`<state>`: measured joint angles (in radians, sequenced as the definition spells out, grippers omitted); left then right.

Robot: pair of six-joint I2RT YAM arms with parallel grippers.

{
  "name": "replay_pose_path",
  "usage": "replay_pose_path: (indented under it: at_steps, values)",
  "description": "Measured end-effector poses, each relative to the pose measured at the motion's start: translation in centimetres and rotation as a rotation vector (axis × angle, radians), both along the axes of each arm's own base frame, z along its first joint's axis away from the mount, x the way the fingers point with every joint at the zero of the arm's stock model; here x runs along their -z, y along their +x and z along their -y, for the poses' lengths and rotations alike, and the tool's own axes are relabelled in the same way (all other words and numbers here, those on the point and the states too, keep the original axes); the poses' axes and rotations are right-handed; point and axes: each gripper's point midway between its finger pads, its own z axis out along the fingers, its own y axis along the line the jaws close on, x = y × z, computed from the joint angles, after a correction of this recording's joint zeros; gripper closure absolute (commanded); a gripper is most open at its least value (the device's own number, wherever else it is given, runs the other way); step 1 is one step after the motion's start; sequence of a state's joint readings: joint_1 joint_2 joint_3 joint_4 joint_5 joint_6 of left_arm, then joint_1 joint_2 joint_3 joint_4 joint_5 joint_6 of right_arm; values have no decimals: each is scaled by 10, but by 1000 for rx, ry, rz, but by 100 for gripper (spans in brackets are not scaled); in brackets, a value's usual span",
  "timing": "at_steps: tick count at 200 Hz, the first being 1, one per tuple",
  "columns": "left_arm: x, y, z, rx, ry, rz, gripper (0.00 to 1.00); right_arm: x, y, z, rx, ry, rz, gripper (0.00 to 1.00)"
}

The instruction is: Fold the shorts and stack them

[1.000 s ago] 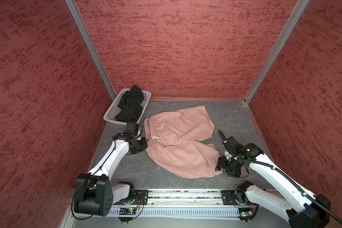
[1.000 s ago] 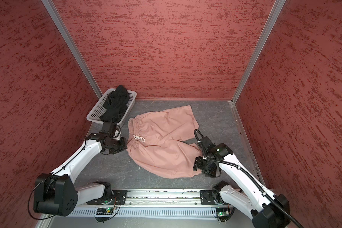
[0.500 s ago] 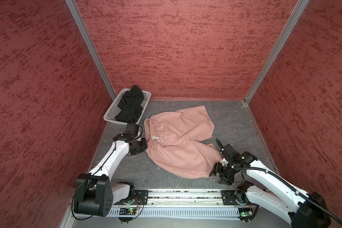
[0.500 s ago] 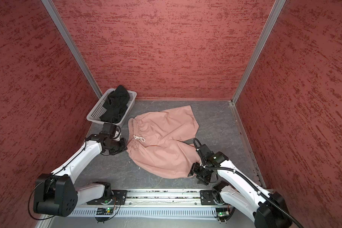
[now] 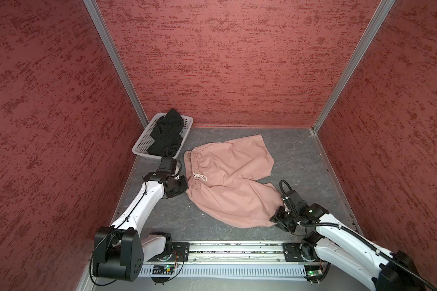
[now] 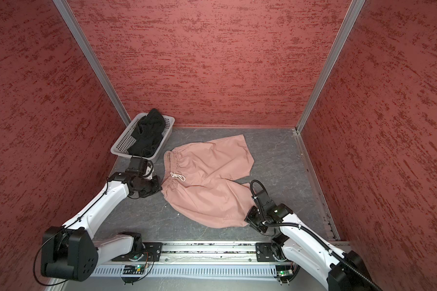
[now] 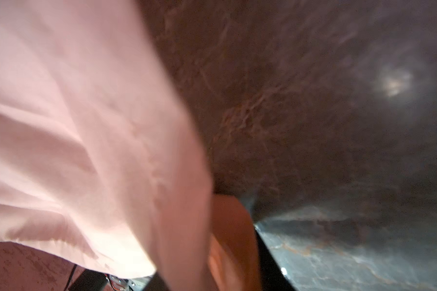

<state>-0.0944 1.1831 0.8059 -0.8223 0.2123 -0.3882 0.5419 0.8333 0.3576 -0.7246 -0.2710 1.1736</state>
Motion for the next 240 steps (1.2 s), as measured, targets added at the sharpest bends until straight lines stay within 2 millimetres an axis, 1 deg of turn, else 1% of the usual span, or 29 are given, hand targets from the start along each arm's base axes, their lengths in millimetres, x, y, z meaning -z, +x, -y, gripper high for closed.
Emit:
replay_pose_path:
  at_steps: [11,20,51,69,83,108,114,124,136,159,168,179,192,207,222,240]
  values:
    - [-1,0,-1,-2,4,5,100,-2,3,3,20,-11,21,93]
    - [-2,0,-1,-2,5,5,100,-3,5,6,31,-20,40,100]
    - [-2,-2,-2,-4,9,0,100,-9,9,14,55,-61,65,100]
    - [-8,-4,-3,-5,12,4,100,-23,10,18,35,-104,56,100]
    - [-16,-3,-3,-6,16,13,100,-44,15,20,15,-136,64,100]
    - [-41,0,-6,-14,27,54,100,-99,27,19,-13,-154,134,100]
    - [-47,0,-7,-16,26,69,100,-109,28,20,-19,-158,145,100]
    - [-56,-2,-7,-19,24,86,100,-121,28,21,-40,-170,147,100]
    - [-62,-8,-8,-20,23,94,100,-126,25,23,-62,-187,133,100]
    - [-63,-18,-7,-28,8,72,100,-122,14,28,-121,-234,69,100]
    - [-63,-22,-5,-33,-5,64,100,-123,13,28,-149,-251,49,100]
    - [-66,-26,-5,-40,-10,63,100,-129,15,27,-188,-267,38,100]
    - [-73,-29,-6,-44,-10,70,100,-140,25,22,-237,-285,45,100]
    - [-86,-25,-8,-45,1,96,100,-152,44,15,-296,-311,74,100]
    - [-95,-16,-10,-43,17,114,100,-158,70,7,-356,-339,102,100]
    - [-94,-5,-12,-44,35,115,100,-160,106,1,-401,-359,140,100]
